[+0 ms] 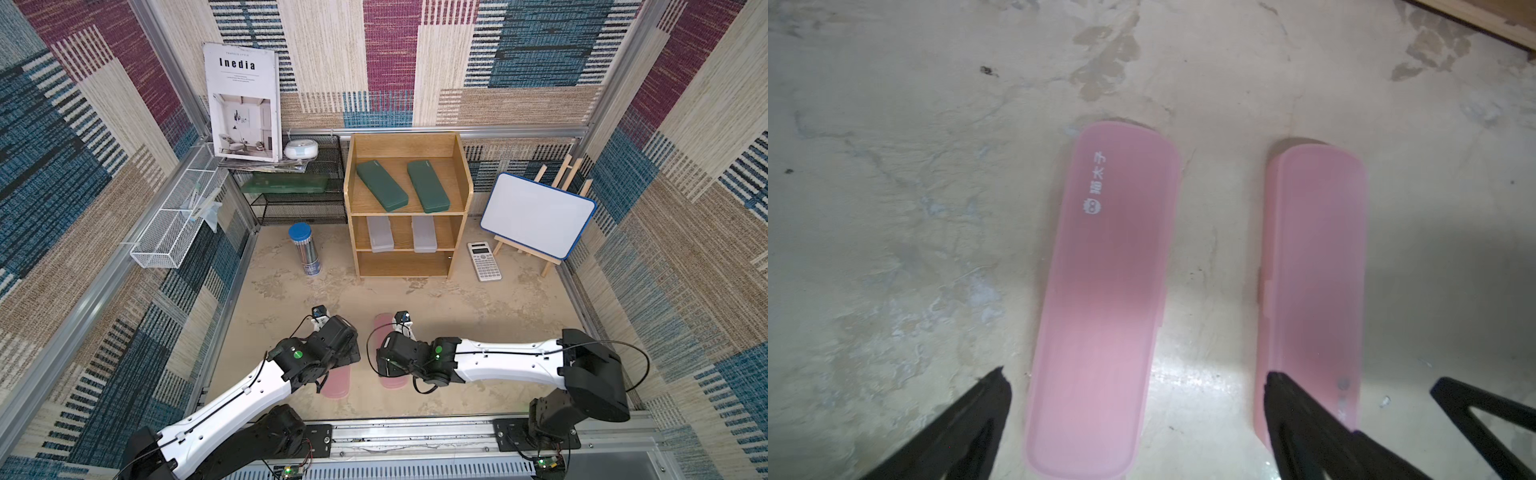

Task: Place the pencil cases on the shelf according to color
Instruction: Pick up the pencil case from the center of the board.

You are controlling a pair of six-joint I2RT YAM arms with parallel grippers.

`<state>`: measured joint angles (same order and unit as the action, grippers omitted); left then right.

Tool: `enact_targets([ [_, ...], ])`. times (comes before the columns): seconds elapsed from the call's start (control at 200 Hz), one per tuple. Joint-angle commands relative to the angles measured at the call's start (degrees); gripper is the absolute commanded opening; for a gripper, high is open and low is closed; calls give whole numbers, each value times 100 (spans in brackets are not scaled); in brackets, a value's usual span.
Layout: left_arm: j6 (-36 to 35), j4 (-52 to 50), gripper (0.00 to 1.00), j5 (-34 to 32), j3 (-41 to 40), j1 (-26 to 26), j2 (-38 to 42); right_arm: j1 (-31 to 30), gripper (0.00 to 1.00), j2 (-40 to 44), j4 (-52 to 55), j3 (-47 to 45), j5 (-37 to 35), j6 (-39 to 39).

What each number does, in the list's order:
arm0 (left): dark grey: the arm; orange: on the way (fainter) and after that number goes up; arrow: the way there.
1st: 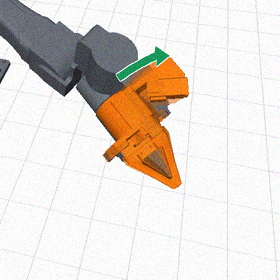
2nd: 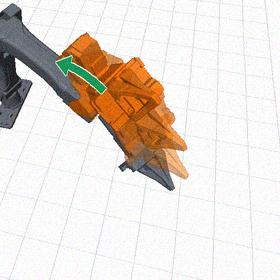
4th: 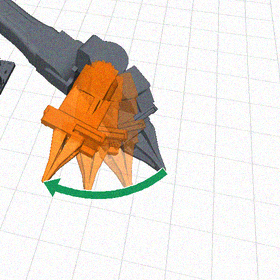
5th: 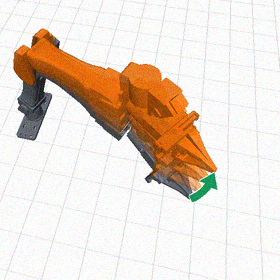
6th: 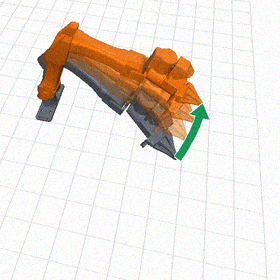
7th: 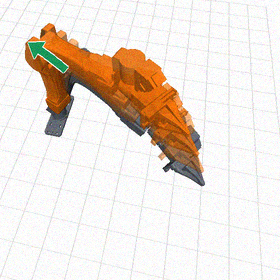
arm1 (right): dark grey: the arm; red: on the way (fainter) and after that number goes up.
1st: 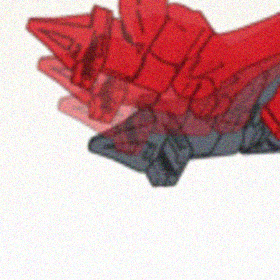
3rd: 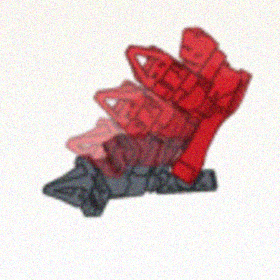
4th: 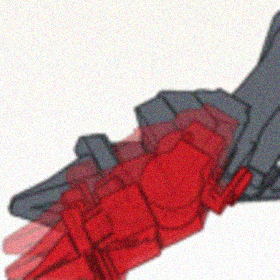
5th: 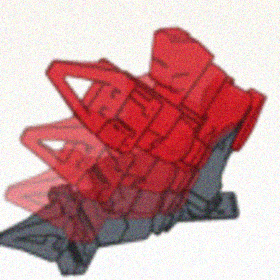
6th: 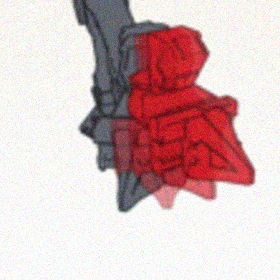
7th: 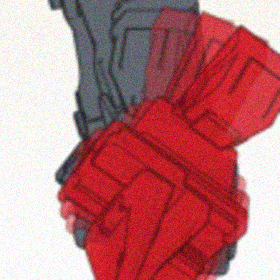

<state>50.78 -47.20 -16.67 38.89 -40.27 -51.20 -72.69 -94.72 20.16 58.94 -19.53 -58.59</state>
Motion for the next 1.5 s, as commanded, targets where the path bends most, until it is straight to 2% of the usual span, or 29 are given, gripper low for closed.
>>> enact_targets([
  [0.0,-247,-137,99,126,-91,303,166,-69,99,-258,440,108,189,-411],
  [0.14,-378,18,99,350,-270,670,238,-180,99,-455,705,93,242,-708],
  [0.301,-457,277,99,613,-437,940,208,-236,99,-727,684,236,382,-672],
  [0.576,-552,310,99,722,-496,1132,220,-299,99,-1199,1020,634,358,-669],
  [0.917,-585,333,99,787,-558,1280,268,-305,93,-1424,917,507,397,-712],
  [1.062,-581,334,99,796,-589,1319,273,-303,87,-1222,743,193,390,-751],
  [1.272,-583,378,99,866,-598,1347,268,-307,70,-605,434,-458,219,-822],
  [1.408,-576,404,99,893,-561,1346,260,-303,56,-135,622,-619,-194,-868],
  [1.493,-586,422,99,920,-535,1360,219,-305,54,157,836,-654,-543,-934],
])
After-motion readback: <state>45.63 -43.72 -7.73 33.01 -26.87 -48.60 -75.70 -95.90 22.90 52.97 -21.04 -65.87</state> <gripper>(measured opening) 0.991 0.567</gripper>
